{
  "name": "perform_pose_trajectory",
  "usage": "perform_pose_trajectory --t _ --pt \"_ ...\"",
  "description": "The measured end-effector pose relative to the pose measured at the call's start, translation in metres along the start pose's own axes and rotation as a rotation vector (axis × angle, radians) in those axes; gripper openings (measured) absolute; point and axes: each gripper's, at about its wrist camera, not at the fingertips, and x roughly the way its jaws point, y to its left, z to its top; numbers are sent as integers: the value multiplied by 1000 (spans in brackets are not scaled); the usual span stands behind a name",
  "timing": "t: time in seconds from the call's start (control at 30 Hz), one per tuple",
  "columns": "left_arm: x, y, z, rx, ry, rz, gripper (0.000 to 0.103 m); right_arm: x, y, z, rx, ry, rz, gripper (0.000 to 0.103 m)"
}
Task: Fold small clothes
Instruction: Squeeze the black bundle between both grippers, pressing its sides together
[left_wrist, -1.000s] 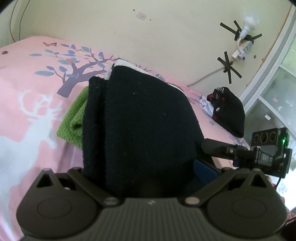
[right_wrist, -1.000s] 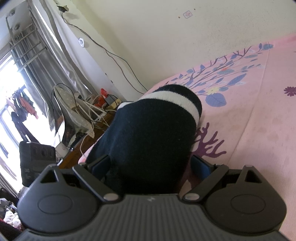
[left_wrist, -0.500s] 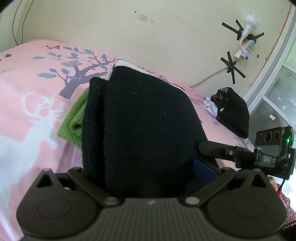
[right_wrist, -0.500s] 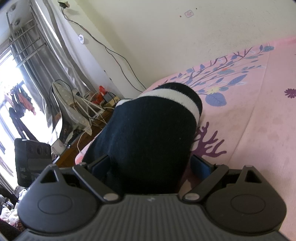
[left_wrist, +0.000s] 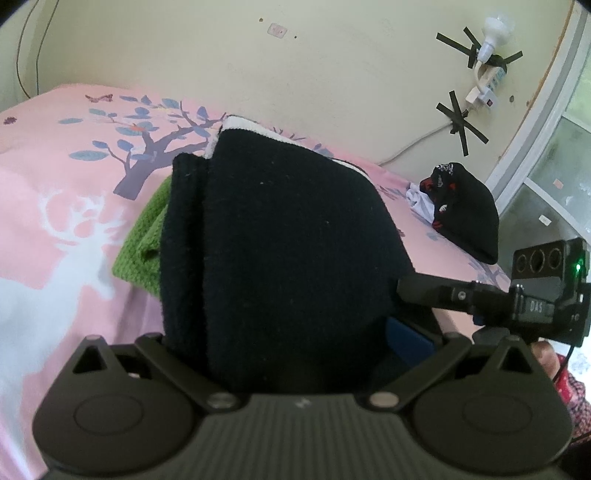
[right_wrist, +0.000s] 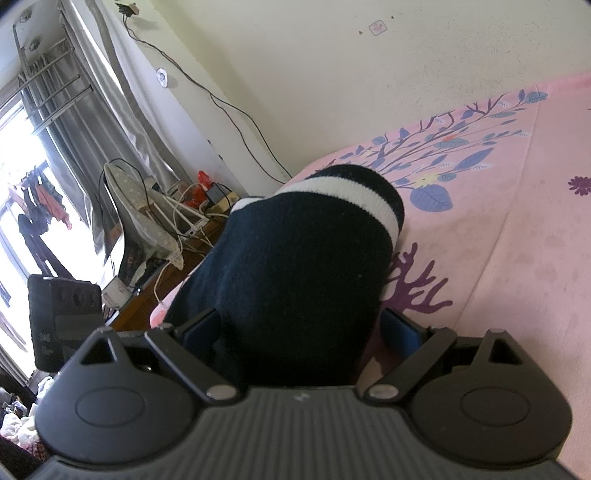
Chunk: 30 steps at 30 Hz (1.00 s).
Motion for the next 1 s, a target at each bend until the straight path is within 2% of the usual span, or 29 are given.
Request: perform_pose_trajectory --t 1.0 --pt "-1 0 -1 8 -9 -1 103 0 0 0 -1 -1 0 87"
